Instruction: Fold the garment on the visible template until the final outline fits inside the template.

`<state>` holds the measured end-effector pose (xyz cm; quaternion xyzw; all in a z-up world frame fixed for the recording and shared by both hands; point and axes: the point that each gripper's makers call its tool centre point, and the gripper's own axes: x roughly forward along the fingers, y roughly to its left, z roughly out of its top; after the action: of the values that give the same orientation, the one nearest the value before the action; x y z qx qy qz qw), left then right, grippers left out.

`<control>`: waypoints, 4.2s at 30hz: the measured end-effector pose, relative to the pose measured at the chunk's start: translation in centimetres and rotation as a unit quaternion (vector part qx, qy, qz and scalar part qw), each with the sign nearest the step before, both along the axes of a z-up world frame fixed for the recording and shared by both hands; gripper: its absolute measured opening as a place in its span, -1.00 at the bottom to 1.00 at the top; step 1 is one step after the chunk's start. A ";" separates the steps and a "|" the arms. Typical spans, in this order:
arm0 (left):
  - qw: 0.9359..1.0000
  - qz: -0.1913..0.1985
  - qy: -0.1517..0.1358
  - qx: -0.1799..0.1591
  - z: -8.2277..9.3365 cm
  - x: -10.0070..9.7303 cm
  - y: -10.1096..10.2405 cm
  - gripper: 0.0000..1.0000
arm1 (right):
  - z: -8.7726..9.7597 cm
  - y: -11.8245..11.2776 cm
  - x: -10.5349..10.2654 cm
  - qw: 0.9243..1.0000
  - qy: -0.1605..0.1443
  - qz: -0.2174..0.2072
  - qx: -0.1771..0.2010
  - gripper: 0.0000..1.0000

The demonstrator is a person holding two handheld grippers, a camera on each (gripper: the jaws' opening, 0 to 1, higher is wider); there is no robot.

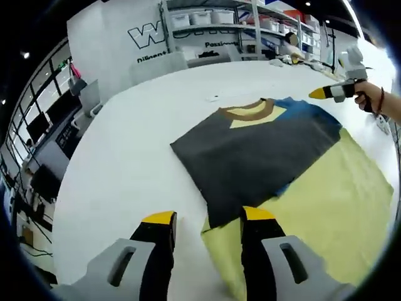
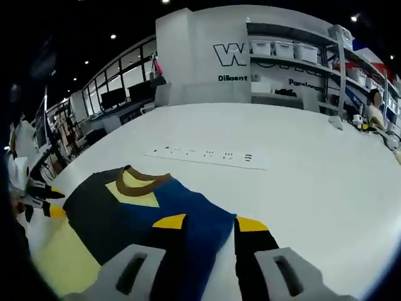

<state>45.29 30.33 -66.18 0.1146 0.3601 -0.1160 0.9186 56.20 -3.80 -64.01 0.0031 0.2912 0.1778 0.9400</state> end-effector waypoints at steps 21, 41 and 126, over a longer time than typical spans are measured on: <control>0.998 0.009 -0.001 -0.059 3.3 -4.9 -0.3 0.39 | 2.2 2.6 -11.4 0.997 0.029 0.077 -0.004 0.41; 0.998 -0.014 0.029 -0.047 3.5 -11.8 -0.7 0.84 | 0.6 2.1 -23.1 0.992 0.074 0.099 -0.016 0.53; 0.987 0.009 0.158 -0.027 -1.8 -23.3 -0.2 -0.88 | -3.8 -1.5 -33.0 0.981 0.138 0.084 -0.105 -1.00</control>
<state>22.02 30.16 -68.02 0.0670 0.4984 -0.1345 0.8538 23.15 -5.28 -67.80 -0.0952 0.4343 0.2230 0.8675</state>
